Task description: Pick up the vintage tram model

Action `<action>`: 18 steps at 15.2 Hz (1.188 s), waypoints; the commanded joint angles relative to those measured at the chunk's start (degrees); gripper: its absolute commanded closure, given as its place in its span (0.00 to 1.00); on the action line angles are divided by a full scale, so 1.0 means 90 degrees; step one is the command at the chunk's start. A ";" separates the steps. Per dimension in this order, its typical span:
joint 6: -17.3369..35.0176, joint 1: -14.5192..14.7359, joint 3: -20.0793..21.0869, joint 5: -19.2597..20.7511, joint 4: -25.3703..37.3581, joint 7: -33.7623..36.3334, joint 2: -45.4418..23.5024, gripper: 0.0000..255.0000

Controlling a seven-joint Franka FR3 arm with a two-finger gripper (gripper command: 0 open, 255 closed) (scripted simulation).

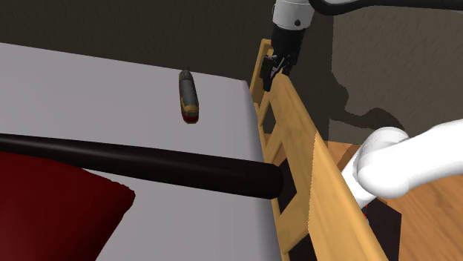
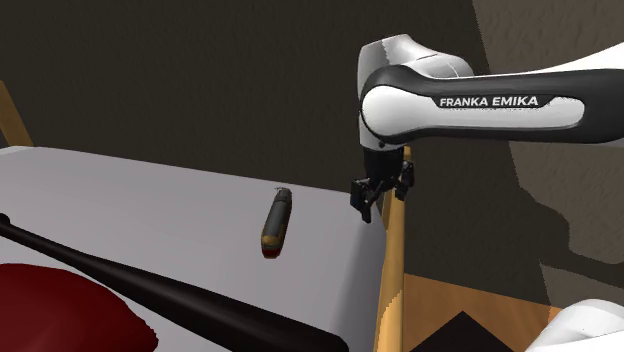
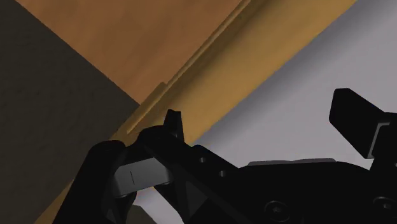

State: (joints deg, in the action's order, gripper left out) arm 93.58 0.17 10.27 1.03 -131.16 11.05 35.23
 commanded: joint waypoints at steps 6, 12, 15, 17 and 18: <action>0.0433 -0.0128 0.0728 -0.0241 0.1107 0.1553 -0.1545 0.00; 0.0588 -0.0185 0.1214 -0.0069 0.2400 0.2874 -0.3013 0.00; 0.0567 -0.0142 0.1381 0.0135 0.3185 0.3525 -0.3806 0.00; 0.0508 -0.0072 0.1453 0.0302 0.3770 0.3943 -0.4356 0.00; 0.0463 -0.0022 0.1475 0.0392 0.4084 0.4145 -0.4638 0.00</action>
State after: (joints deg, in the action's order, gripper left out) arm 97.69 -0.37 23.29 3.77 -96.78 46.32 -3.93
